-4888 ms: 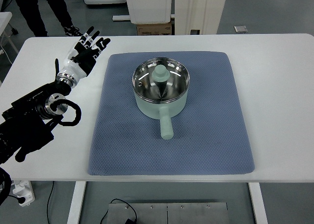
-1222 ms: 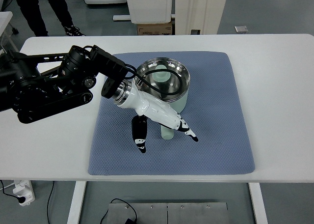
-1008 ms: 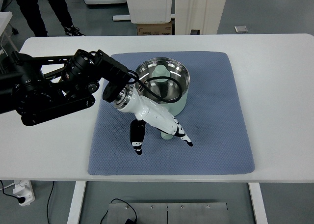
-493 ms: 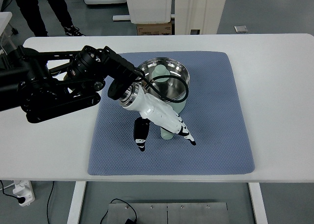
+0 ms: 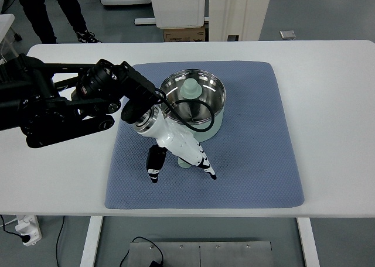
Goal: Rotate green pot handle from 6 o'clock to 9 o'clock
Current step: 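Push the handle with the left hand, rotating the pot clockwise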
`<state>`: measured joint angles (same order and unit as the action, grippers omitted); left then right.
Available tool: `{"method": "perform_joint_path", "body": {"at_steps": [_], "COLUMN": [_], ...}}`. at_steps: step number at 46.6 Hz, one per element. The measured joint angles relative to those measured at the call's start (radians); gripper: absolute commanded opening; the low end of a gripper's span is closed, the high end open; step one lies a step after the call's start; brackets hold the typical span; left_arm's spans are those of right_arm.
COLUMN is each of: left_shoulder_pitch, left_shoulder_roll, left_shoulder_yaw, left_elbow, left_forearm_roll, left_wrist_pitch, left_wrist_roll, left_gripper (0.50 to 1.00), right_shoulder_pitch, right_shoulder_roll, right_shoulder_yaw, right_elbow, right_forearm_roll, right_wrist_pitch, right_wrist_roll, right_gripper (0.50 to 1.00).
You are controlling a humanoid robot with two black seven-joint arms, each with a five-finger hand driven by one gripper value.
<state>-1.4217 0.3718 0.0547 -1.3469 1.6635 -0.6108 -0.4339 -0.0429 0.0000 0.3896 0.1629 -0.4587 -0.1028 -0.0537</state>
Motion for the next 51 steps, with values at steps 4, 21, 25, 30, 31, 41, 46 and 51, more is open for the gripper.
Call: {"method": "perform_joint_path", "body": {"at_steps": [4,21,25,30,31,41,46,51], "left_shoulder_pitch": [-0.024,-0.098,-0.114,-0.137,-0.14,-0.169,-0.189,-0.207], "left_shoulder_roll": [0.022,0.063,0.077,0.082,0.082,0.089,0.109,0.108], "left_shoulder_yaw": [0.015,0.099,0.122,0.148,0.152,0.196,0.217,0.232], "left_elbow": [-0.004,-0.019,-0.036,-0.06,-0.061,-0.069,-0.066,-0.062], "left_forearm_roll": [0.0,-0.001,-0.001,-0.001,-0.001,0.03,0.036,0.056], "left_wrist_pitch": [0.0,0.0,0.0,0.0,0.0,0.0,0.0,0.0], "left_wrist_roll": [-0.002,-0.006,-0.006,-0.007,-0.007,-0.007,-0.005,-0.004], "left_gripper": [1.0,1.0,1.0,1.0,1.0,1.0,1.0,1.0], "right_shoulder_pitch": [0.0,0.0,0.0,0.0,0.0,0.0,0.0,0.0], "right_shoulder_roll": [0.0,0.0,0.0,0.0,0.0,0.0,0.0,0.0], "right_shoulder_yaw": [0.0,0.0,0.0,0.0,0.0,0.0,0.0,0.0], "right_elbow": [0.0,0.0,0.0,0.0,0.0,0.0,0.0,0.0], "right_forearm_roll": [0.0,0.0,0.0,0.0,0.0,0.0,0.0,0.0], "right_wrist_pitch": [0.0,0.0,0.0,0.0,0.0,0.0,0.0,0.0], "right_wrist_roll": [0.0,0.0,0.0,0.0,0.0,0.0,0.0,0.0], "right_gripper": [1.0,1.0,1.0,1.0,1.0,1.0,1.0,1.0]}}
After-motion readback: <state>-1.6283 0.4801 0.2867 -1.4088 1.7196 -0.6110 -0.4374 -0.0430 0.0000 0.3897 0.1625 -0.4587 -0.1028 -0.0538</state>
